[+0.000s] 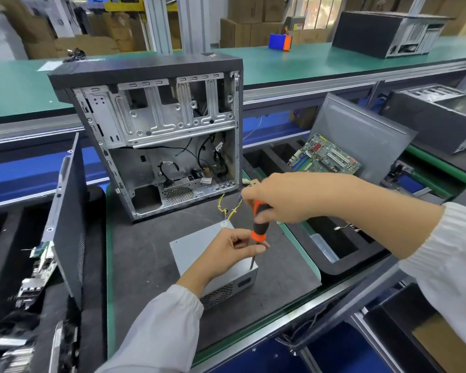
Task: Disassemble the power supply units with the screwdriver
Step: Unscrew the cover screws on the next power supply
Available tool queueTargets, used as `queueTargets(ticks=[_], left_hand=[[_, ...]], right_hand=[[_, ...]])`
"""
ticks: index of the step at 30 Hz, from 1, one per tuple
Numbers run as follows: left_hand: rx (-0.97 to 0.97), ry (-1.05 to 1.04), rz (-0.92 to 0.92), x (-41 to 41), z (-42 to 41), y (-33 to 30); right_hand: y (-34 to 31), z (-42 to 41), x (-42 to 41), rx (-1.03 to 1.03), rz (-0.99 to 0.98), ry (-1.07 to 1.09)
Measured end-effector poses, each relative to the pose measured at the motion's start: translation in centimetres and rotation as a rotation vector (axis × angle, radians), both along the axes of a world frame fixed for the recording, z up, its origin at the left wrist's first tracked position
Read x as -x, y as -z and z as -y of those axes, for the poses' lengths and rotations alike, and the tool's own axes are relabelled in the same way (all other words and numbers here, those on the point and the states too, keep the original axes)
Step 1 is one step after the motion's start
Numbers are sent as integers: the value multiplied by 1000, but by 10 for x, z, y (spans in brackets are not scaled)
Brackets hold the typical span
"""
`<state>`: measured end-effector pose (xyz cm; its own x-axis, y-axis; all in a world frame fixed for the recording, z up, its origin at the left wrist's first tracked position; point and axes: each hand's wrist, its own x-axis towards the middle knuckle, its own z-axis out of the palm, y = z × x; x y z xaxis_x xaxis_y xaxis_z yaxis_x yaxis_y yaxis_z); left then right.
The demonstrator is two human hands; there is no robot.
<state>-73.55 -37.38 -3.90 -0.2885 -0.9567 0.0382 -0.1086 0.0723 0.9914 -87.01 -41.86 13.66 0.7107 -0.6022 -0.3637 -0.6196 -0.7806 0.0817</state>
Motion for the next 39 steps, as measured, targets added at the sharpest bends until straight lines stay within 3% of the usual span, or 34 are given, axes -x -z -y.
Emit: queueTargets(ticks=[5, 9, 11, 16, 20, 23, 28, 33, 36, 39], left_hand=[[-17, -64, -64, 2, 3, -4], [-41, -53, -55, 1, 3, 0], [-54, -47, -59, 3, 4, -1], [-37, -51, -69, 5, 6, -2], [-44, -54, -50, 5, 6, -2], [-48, -51, -52, 5, 5, -2], [-53, -54, -63, 4, 3, -5], [-49, -60, -46, 4, 1, -10], [-52, -59, -14, 3, 1, -9], [-43, -56, -29, 3, 0, -9]], right_hand=[[-5, -1, 4, -141, 27, -21], [-3, -5, 0, 101, 101, 207], [2, -3, -2, 162, 36, 168], [-15, 6, 10, -232, 15, 57], [-8, -2, 1, -5, 84, 221], [-2, -2, -3, 110, 23, 195], [-16, 5, 5, -215, -18, 49], [-9, -5, -4, 49, 30, 223], [0, -2, -10, 139, 11, 140], [-10, 4, -3, -118, 10, 40]])
